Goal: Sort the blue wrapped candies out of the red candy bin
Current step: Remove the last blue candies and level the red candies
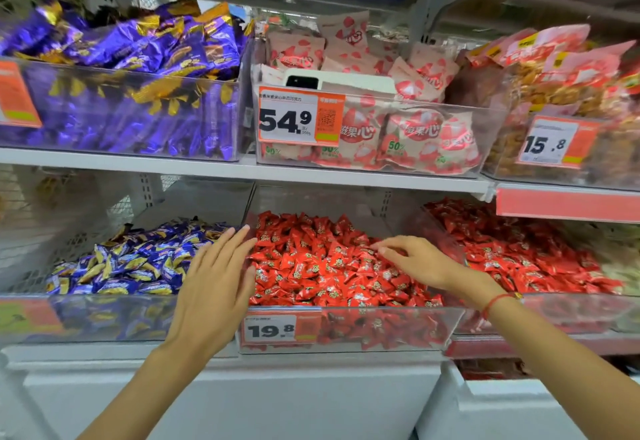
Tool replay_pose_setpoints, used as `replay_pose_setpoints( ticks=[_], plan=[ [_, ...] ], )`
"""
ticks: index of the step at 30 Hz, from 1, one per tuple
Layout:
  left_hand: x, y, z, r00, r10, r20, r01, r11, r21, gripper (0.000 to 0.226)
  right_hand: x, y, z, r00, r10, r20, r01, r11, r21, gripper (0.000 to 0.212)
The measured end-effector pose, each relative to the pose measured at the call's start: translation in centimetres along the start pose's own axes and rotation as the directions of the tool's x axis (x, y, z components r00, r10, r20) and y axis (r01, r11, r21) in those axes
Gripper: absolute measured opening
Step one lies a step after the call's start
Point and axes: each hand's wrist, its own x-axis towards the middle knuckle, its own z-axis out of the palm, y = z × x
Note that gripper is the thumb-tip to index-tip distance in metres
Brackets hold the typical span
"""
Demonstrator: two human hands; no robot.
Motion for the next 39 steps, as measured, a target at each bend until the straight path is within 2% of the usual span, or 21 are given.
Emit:
replay_pose_setpoints(
  ticks=[4, 6, 8, 10, 14, 18, 24, 30, 36, 39],
  plan=[
    [-0.3, 2.4, -0.5, 0.980, 0.199, 0.002, -0.199, 0.980, -0.009, 0.041, -3.7, -0.9, -0.4, 0.997, -0.074, -0.028, 0.075, 0.997, 0.029, 0.027],
    [-0.9, 3.4, -0.3, 0.957, 0.285, 0.050, -0.285, 0.958, -0.009, 0.039, -5.9, -1.3, 0.2, 0.988, -0.131, -0.077, 0.133, 0.991, 0.023, 0.026],
    [-1.6, 3.6, 0.0, 0.934, 0.331, 0.132, -0.332, 0.943, -0.019, 0.036, -7.9, -1.2, 1.5, 0.980, -0.189, -0.067, 0.184, 0.981, -0.067, 0.030],
    [-2.1, 3.5, 0.0, 0.926, 0.319, 0.203, -0.317, 0.947, -0.043, 0.034, -9.0, -0.7, 2.7, 0.979, -0.190, -0.078, 0.177, 0.972, -0.156, 0.031],
    [-2.3, 3.4, -0.4, 0.944, 0.263, 0.199, -0.251, 0.964, -0.085, 0.030, -9.0, -0.3, 4.1, 0.951, -0.180, -0.252, 0.158, 0.982, -0.105, 0.018],
    [-2.0, 4.3, -0.4, 0.960, 0.149, 0.239, -0.136, 0.988, -0.069, 0.028, -8.9, -0.3, 4.3, 0.933, -0.258, -0.252, 0.221, 0.961, -0.164, 0.013],
    [-0.1, 4.9, -1.6, 0.972, 0.143, 0.185, -0.125, 0.987, -0.104, 0.021, -8.0, -1.1, 3.0, 0.909, -0.261, -0.325, 0.214, 0.962, -0.171, 0.013],
    [2.8, 3.9, -0.4, 0.955, 0.098, 0.280, -0.087, 0.995, -0.052, 0.023, -5.1, -1.4, 1.9, 0.939, -0.206, -0.274, 0.157, 0.969, -0.191, 0.015],
    [1.4, 3.8, 0.6, 0.930, 0.086, 0.357, -0.078, 0.996, -0.036, 0.024, -5.6, -0.9, 3.6, 0.969, -0.148, -0.199, 0.112, 0.977, -0.178, 0.012],
    [0.2, 4.3, 0.7, 0.941, 0.067, 0.333, -0.060, 0.998, -0.032, 0.021, -6.4, -0.9, 4.9, 0.962, -0.124, -0.243, 0.089, 0.985, -0.150, 0.012]
  ],
)
